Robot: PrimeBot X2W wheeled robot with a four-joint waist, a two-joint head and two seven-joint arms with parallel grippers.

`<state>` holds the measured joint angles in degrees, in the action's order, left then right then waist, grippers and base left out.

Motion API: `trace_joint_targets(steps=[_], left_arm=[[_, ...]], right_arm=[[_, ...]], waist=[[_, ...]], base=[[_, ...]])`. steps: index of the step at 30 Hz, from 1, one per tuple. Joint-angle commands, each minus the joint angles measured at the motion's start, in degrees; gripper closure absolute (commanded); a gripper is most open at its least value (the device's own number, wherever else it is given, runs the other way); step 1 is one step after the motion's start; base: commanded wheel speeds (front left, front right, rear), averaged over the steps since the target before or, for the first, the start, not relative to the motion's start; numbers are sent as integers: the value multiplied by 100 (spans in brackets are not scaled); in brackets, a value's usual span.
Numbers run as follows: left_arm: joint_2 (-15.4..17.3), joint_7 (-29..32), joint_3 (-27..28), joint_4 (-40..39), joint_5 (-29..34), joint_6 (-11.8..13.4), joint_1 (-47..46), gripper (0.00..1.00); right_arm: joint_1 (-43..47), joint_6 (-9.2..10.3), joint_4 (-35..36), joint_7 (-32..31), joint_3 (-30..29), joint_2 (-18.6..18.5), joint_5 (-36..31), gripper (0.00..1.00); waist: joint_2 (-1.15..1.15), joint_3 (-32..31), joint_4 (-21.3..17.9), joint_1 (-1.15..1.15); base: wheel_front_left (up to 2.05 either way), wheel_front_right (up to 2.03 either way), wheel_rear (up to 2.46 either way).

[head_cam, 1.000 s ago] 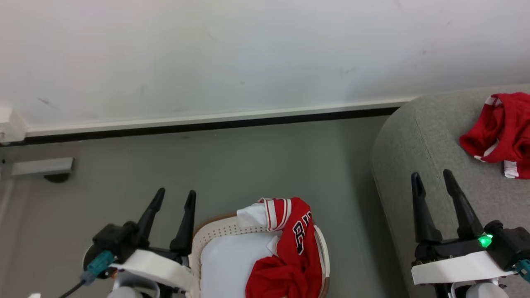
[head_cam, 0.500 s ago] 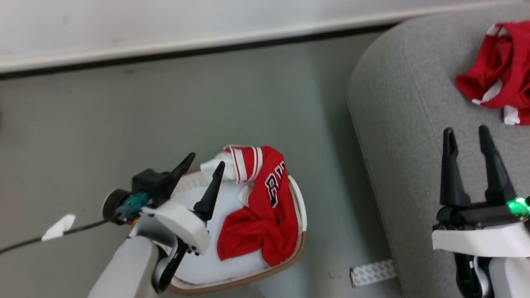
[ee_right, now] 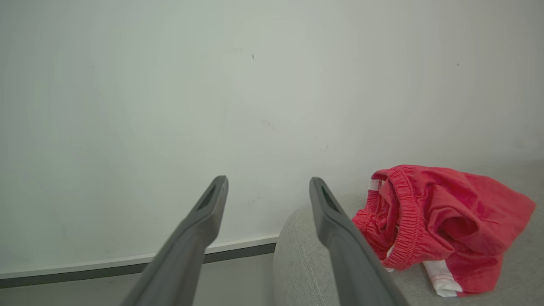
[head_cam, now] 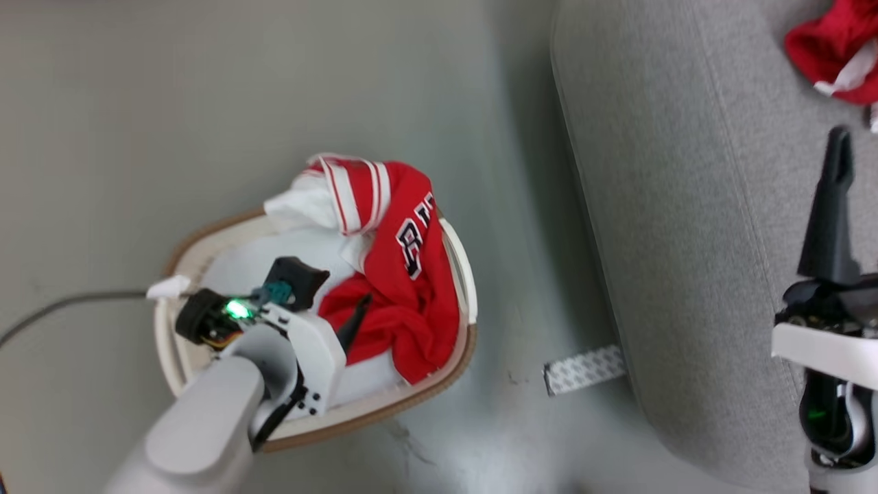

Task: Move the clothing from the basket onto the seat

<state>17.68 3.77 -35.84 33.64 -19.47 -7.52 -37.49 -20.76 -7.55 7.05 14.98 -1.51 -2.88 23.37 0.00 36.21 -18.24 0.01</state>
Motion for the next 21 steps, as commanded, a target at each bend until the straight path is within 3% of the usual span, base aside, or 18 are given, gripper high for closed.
trace_joint_targets(steps=[1, 12, 21], left_arm=[[72, 47, -49, 60, -62, 6, -112, 0], [425, 389, -1228, 848, -163, 6, -1092, 0], [579, 399, -2018, 1426, -306, 6, -1552, 0]], right_arm=[[-96, 13, 64, 19, -15, 9, 50, 0], [-410, 13, 816, 15, 111, 10, 305, 0], [-343, 13, 1070, 15, 196, 9, 431, 0]], waist=[[0, 272, -151, -1], [0, 1160, -386, -1], [0, 1453, -611, -1]], base=[[0, 0, 0], [0, 0, 0], [0, 0, 0]])
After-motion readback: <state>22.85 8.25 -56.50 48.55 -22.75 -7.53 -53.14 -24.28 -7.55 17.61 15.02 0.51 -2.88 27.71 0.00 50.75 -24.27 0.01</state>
